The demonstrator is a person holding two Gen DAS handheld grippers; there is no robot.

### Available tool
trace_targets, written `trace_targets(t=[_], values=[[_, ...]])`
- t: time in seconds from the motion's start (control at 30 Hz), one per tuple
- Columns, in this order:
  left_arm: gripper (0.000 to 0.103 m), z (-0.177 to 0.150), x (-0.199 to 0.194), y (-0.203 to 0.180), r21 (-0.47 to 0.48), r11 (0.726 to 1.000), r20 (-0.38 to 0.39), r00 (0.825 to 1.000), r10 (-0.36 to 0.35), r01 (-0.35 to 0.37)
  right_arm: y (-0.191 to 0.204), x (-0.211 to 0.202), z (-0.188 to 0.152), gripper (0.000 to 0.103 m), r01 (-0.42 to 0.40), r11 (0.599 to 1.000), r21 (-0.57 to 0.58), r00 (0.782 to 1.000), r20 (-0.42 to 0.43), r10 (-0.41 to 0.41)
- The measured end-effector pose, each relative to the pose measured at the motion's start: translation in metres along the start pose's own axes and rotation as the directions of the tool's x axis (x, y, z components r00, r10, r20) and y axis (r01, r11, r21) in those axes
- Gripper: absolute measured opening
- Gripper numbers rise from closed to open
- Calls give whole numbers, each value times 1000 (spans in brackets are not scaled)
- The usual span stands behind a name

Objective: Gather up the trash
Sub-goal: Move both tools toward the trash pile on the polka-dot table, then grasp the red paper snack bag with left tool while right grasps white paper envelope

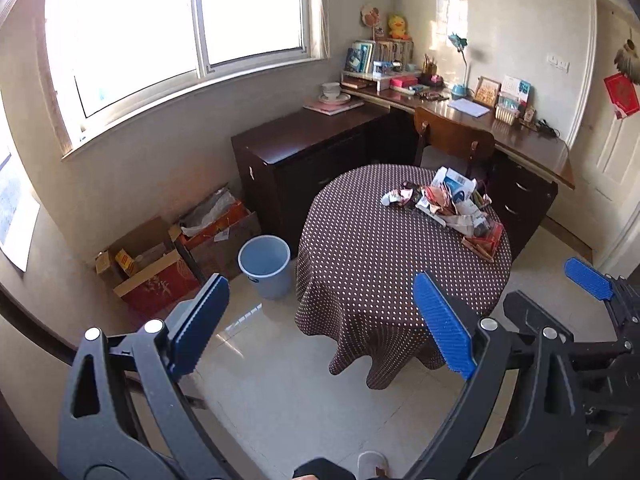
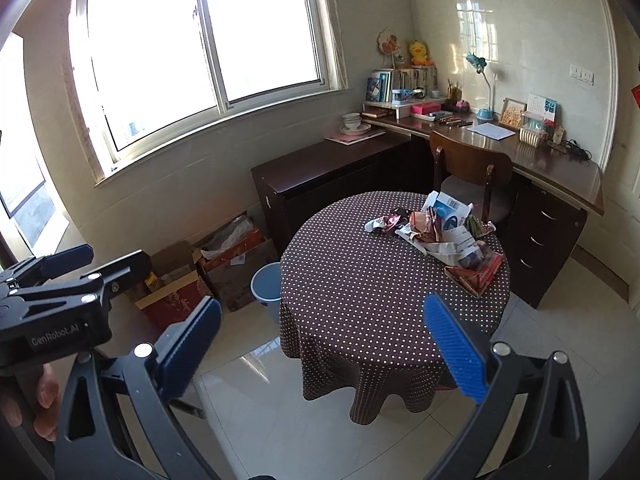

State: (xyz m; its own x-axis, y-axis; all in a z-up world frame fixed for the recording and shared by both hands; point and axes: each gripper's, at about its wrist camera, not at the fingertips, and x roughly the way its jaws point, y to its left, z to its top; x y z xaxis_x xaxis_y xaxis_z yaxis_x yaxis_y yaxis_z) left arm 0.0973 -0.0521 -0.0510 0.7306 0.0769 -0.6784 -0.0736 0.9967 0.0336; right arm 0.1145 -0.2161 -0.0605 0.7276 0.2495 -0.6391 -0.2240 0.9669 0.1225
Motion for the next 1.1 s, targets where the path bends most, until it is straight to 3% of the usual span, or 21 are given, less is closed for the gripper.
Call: trace_targets(t=[0.33, 0.53, 0.63, 0.73, 0.83, 1.07, 1.1], values=[[92, 33, 73, -1, 81, 993, -76, 994, -78, 84, -40, 69, 17, 99, 87, 984, 156, 996, -34, -83], [92, 68, 138, 8, 136, 971, -159, 972, -175, 197, -53, 122, 33, 99, 214, 944, 253, 977, -72, -202], [92, 85, 165, 1, 178, 942, -202, 947, -249, 285, -63, 138, 37, 99, 267, 913, 310, 964, -95, -249], [92, 93, 192, -14, 194, 924, -248, 928, -278, 329, -80, 151, 34, 99, 309, 886, 345, 951, -126, -283], [92, 96, 221, -35, 178, 895, -319, 884, -340, 408, -100, 162, 28, 99, 358, 858, 368, 933, -166, -319], [91, 106, 294, -106, 186, 862, -429, 828, -360, 471, -170, 201, 22, 99, 426, 800, 422, 904, -235, -357], [91, 109, 304, -116, 191, 861, -437, 826, -355, 471, -183, 209, 21, 98, 433, 796, 424, 901, -245, -359]])
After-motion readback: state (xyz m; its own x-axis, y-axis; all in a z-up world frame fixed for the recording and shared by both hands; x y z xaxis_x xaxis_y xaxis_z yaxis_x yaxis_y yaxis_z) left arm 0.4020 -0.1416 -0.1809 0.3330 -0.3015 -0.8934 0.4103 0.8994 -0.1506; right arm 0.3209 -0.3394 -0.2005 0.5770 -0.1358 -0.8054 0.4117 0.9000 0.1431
